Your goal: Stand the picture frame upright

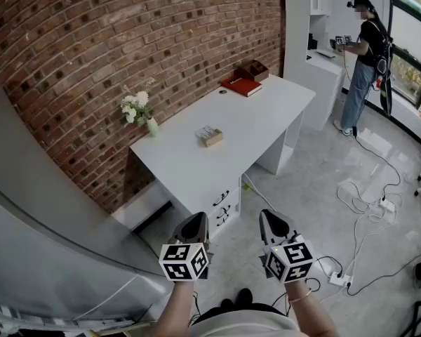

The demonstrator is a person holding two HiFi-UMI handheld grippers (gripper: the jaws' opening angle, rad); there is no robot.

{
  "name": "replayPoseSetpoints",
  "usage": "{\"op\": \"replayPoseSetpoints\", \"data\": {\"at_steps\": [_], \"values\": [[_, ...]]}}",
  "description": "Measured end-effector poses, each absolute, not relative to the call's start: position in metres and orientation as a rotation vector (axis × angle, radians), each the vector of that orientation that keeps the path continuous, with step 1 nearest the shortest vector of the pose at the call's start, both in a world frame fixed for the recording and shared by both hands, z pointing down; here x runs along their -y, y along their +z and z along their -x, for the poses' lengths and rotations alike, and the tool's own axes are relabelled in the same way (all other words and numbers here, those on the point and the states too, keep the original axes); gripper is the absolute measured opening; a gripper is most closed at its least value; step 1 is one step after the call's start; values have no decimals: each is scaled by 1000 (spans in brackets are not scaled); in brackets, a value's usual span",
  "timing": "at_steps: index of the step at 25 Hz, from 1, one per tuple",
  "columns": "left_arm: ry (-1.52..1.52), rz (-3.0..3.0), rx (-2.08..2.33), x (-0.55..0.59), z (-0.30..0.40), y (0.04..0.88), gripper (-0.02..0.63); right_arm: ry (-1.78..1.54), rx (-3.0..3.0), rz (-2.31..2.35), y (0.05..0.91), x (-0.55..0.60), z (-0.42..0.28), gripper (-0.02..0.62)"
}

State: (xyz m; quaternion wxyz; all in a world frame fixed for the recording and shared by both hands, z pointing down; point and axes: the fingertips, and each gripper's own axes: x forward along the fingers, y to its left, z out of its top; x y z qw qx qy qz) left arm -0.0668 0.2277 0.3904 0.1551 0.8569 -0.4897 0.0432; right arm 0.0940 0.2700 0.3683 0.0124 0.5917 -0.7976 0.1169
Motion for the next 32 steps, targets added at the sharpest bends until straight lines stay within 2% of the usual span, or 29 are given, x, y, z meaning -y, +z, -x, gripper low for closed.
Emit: {"op": "replayPoseSetpoints", "data": {"at_steps": [12,17,19,22,32], "values": [[128,-2454,1487,-221,53,386,-6,350,2559,-1809,366,-256,-115,3],[114,-2456,1516,-217,47,382,34,292,2556,-1828,356,-249,-126,35],[112,-2453,1525,-215,48,382,71,292,2555,-1827,356,-245,-127,70],[108,-2431,1541,-213,54,385,110,324,2567,-1817,358,-241,-124,89],[136,-2404,1551,-158,76,397,124,407,2568,-1758,375,-181,-103,97]]}}
